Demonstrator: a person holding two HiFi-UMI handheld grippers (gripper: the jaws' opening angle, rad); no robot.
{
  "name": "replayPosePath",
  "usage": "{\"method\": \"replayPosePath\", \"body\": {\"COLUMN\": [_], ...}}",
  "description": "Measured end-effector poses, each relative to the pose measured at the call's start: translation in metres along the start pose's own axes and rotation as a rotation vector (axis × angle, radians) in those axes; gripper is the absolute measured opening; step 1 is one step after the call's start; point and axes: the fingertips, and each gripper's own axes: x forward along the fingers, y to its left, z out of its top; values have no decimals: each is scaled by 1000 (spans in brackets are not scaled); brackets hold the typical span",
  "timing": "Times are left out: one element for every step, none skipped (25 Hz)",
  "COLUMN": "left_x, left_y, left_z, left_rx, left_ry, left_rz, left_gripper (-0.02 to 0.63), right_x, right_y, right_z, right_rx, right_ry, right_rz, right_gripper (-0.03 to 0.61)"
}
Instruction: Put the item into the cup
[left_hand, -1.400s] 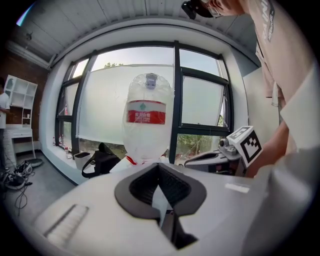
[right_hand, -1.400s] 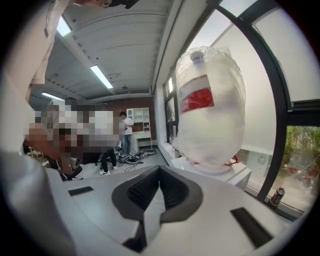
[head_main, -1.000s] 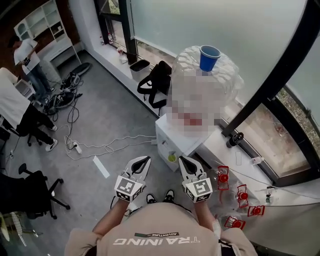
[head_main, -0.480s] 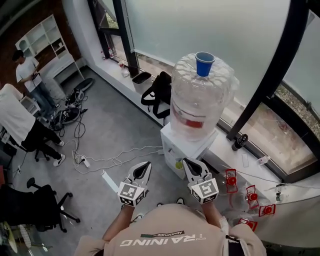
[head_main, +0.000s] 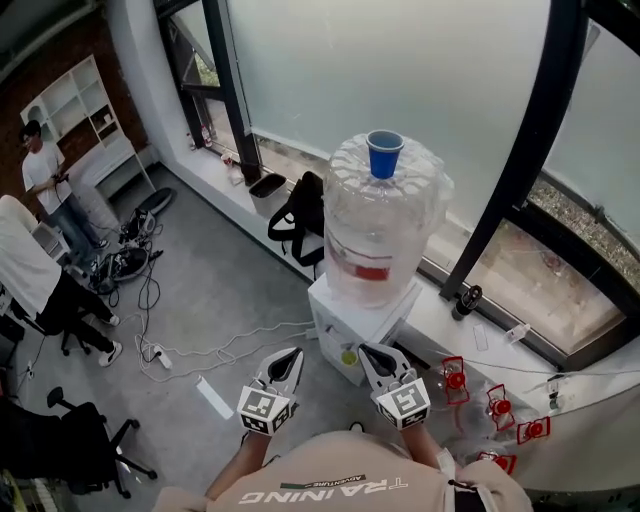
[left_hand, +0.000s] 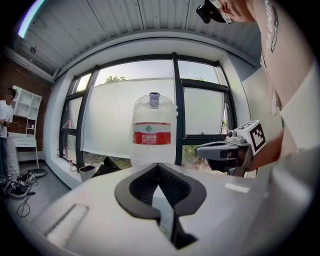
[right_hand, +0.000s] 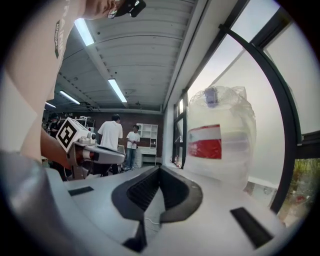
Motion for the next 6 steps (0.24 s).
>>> {"method": "replayPosePath", "body": {"left_x": [-2, -2, 1, 5, 8, 12], "left_y": [-4, -7, -8, -10, -12, -13], "left_z": [-5, -7, -5, -1, 3, 8], "left_rx": [-8, -9, -7, -6, -5, -4], "left_ry": [16, 22, 21, 15, 7, 0], "left_rz": [-8, -18, -28, -35, -40, -44], "left_gripper": [6, 6, 7, 7, 8, 6], "right_x": [-4, -8, -11, -13, -14, -15], "right_y": [2, 2, 0, -4, -8, -12], "right_z": [-6, -8, -6, -2, 3, 8], "right_rx": [15, 26, 31, 28, 23, 16], "right_ry": [13, 17, 16, 12, 8, 3], "right_rz": [-3, -11, -19, -26, -32, -37], "right_gripper": [12, 11, 11, 12, 11, 12]}}
